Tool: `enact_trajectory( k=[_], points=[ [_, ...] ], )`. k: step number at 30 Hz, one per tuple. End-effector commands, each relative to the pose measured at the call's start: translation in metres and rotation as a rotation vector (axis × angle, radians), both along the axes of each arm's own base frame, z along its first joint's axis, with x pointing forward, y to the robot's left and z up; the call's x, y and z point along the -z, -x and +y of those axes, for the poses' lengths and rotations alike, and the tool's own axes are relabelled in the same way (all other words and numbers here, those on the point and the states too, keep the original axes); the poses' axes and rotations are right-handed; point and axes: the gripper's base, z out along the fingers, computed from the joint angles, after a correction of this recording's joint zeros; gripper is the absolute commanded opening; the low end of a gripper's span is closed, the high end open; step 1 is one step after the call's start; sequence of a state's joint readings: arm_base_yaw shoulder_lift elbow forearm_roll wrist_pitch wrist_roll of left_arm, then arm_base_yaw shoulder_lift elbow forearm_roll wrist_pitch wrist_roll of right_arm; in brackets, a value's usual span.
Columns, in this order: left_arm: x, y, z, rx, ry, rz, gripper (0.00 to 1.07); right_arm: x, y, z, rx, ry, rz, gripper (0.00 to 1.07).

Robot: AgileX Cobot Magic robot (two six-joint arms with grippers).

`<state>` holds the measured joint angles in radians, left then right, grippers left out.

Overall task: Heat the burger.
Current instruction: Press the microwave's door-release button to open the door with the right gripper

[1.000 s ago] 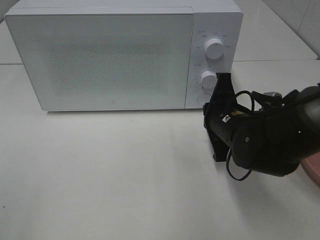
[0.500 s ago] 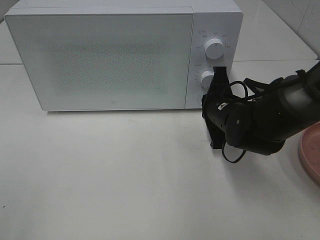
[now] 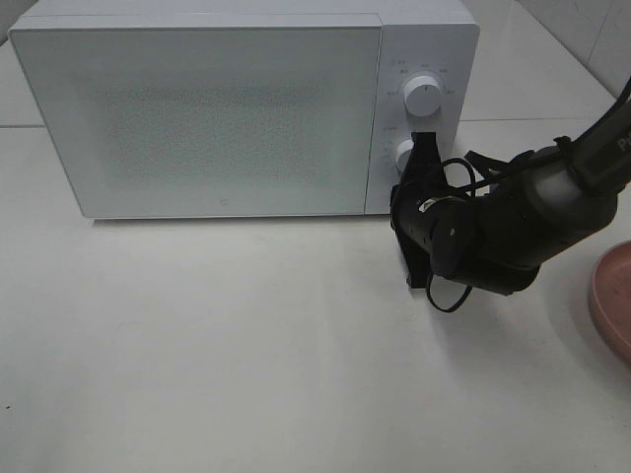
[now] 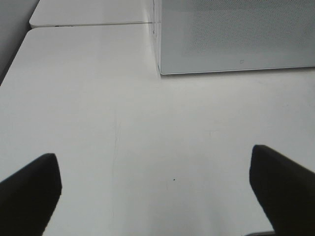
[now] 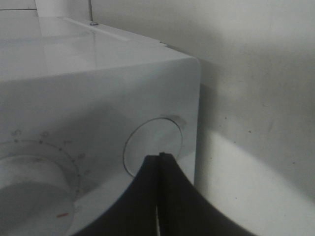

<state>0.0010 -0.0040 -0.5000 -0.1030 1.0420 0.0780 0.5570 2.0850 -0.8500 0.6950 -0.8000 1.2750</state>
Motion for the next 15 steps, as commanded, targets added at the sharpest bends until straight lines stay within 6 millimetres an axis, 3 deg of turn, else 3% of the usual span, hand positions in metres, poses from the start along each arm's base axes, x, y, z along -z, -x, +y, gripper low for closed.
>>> enact_trajectory(
  k=[1, 15],
  points=[
    [0.0008, 0.0036, 0.0, -0.005, 0.006, -0.025, 0.98, -0.0046, -0.0074, -0.0041, 0.006, 0.022, -0.033, 0.0],
    [0.0008, 0.0036, 0.0, -0.005, 0.006, -0.025, 0.98, -0.0082, -0.0128, -0.0084, 0.021, 0.029, -0.066, 0.0]
  ],
)
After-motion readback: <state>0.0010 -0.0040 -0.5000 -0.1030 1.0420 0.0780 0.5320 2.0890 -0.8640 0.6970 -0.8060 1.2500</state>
